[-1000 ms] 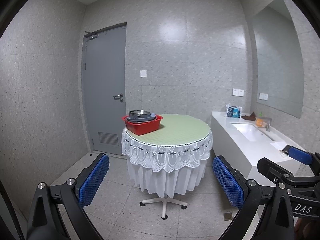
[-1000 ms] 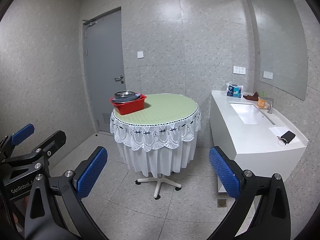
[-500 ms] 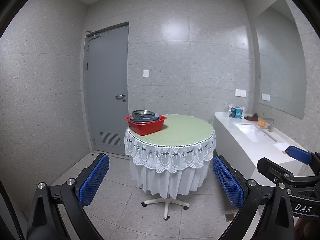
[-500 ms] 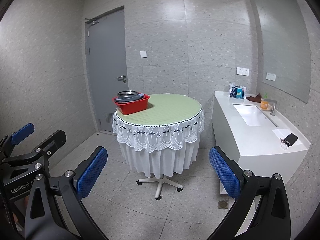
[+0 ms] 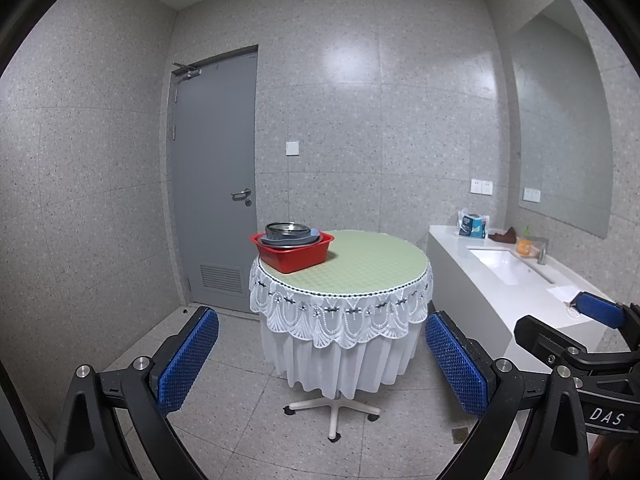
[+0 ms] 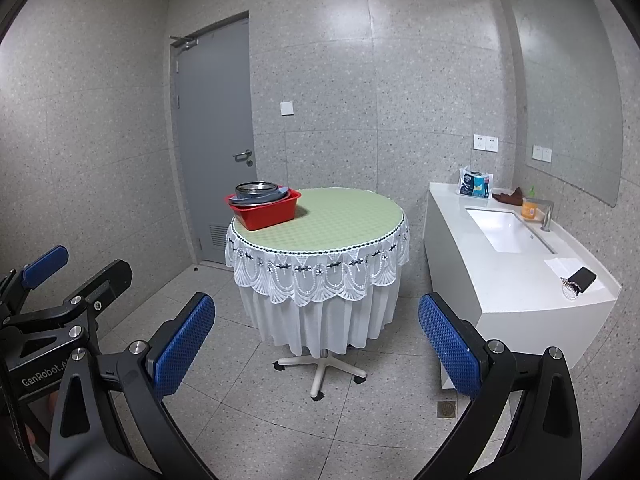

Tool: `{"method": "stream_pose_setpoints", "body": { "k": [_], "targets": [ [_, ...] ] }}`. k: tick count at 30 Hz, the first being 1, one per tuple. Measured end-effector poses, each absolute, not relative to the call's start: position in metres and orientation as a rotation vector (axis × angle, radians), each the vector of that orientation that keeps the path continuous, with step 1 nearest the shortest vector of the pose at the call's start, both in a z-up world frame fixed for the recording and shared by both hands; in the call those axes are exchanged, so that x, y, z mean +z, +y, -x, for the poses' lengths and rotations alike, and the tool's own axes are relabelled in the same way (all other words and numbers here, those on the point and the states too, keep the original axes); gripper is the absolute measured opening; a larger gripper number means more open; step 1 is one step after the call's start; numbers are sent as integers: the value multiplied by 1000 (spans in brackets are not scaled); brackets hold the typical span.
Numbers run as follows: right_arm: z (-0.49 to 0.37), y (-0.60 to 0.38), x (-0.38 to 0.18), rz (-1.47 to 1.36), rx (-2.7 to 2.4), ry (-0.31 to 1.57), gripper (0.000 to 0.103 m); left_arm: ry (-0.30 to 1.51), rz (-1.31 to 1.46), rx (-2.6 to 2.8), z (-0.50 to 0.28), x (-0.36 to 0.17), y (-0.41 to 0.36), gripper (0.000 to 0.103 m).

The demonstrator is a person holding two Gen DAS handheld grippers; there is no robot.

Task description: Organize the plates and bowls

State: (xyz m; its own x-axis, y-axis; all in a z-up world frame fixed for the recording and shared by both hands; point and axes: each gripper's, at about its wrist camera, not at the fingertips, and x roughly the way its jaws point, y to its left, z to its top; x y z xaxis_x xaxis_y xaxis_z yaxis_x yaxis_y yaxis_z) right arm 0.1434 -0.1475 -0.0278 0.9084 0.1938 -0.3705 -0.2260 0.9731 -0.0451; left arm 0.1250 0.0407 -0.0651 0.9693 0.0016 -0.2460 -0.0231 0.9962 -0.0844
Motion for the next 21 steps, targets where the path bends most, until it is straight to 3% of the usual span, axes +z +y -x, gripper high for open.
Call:
{"method": "stream_pose_setpoints", "body": {
  "k": [21],
  "targets": [
    [-145,-144,-26,88,220,373,103,229,71,10,-128,-71,50,102]
  ]
}}
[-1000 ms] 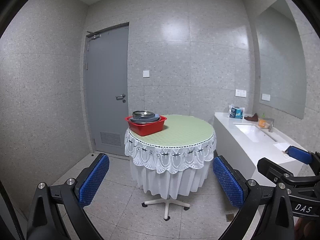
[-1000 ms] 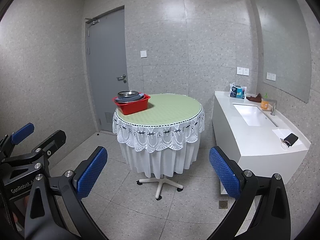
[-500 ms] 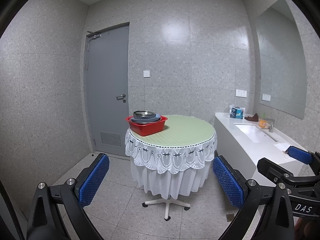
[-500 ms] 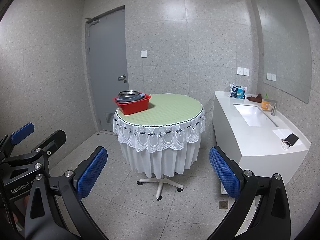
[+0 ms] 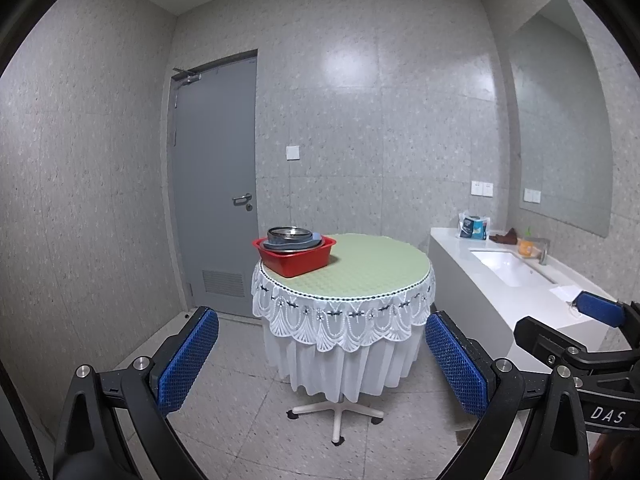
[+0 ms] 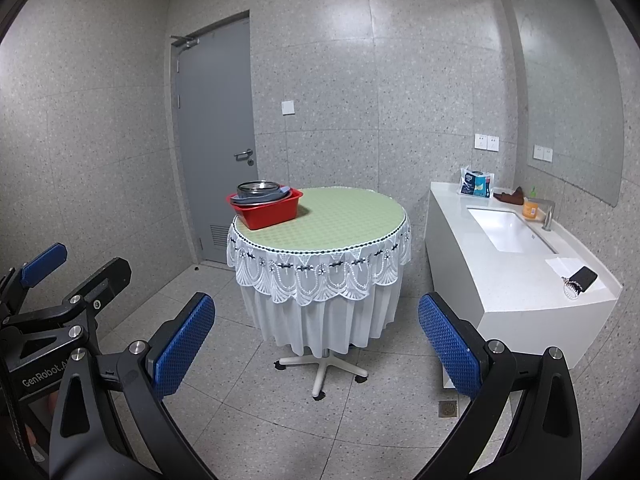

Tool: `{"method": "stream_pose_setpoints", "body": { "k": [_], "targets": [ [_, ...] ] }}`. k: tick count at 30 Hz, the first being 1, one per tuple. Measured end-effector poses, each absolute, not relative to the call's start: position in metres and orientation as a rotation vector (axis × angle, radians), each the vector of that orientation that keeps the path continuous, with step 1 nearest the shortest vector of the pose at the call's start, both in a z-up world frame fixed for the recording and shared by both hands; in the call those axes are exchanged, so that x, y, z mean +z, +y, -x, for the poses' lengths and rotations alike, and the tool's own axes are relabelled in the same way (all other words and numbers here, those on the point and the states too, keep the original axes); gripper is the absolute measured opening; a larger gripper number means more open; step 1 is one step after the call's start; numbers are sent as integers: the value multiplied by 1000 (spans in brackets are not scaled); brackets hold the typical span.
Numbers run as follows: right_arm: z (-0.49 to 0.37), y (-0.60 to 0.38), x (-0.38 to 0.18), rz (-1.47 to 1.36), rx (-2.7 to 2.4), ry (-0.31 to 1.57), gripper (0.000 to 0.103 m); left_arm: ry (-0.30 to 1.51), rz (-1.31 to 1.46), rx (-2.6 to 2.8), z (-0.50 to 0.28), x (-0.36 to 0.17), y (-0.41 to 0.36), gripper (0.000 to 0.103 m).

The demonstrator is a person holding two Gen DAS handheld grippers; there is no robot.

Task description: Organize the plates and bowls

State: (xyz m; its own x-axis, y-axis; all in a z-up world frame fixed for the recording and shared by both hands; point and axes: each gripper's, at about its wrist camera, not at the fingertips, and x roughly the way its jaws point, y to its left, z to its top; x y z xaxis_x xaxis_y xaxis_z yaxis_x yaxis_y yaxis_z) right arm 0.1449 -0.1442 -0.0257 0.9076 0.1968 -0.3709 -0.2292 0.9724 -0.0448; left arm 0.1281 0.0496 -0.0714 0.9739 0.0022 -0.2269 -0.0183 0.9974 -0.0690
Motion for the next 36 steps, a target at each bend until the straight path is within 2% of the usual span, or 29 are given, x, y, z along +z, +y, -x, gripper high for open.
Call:
{"method": "stream_pose_setpoints", "body": {
  "k": [36],
  "targets": [
    [-149,-139,-28,85,229,385,103,230,68,17,-134,-75,51,102]
  ]
}}
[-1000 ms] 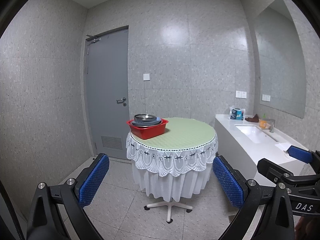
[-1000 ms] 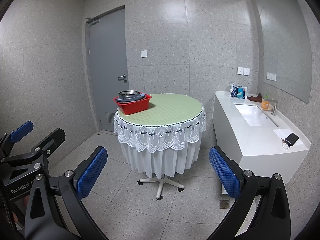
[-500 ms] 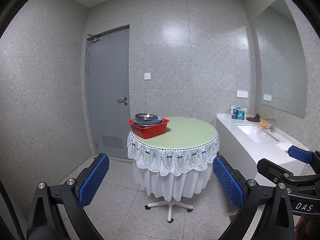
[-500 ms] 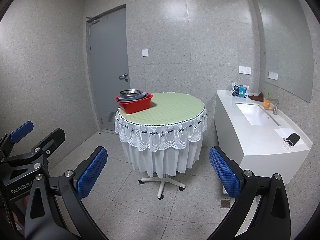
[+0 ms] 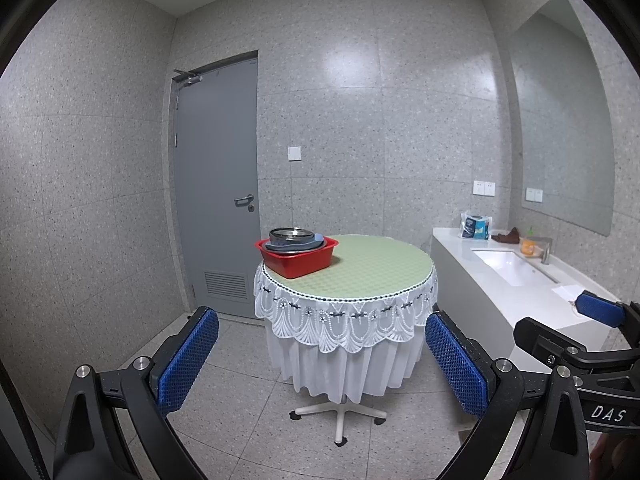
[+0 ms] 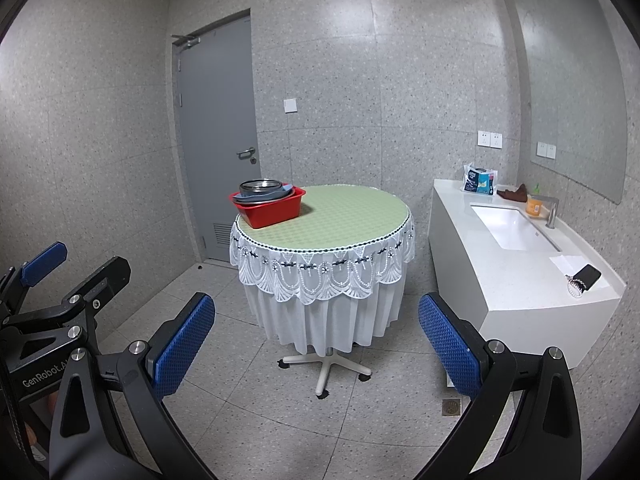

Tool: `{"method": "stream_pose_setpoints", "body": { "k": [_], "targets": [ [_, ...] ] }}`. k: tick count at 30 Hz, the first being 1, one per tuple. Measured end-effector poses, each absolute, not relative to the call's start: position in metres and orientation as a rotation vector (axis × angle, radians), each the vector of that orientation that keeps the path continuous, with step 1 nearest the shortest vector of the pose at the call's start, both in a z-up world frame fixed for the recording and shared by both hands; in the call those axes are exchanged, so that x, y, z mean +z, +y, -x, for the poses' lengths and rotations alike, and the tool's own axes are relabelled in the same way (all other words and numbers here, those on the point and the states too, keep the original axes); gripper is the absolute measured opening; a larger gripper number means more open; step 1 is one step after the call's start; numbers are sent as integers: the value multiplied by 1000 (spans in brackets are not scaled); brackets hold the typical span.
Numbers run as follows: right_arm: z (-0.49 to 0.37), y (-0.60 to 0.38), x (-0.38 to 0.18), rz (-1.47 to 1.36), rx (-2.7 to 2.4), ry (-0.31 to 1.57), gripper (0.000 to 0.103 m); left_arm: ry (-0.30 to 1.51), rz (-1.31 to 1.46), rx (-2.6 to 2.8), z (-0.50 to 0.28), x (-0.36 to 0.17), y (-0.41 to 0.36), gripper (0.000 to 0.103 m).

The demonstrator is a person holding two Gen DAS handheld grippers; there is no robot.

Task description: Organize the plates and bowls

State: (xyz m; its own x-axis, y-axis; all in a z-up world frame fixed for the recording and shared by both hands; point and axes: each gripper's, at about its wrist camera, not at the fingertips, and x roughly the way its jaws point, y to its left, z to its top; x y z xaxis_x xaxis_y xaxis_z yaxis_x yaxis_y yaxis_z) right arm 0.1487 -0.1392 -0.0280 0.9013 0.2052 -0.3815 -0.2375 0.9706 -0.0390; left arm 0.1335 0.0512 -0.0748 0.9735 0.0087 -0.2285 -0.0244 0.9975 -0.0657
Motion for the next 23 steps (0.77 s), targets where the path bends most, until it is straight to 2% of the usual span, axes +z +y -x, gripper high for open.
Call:
{"method": "stream_pose_setpoints", "body": {
  "k": [23],
  "targets": [
    [-158,-140,-27,85,237,406,103,247,65,20,-146,-71,52,102]
  ]
}}
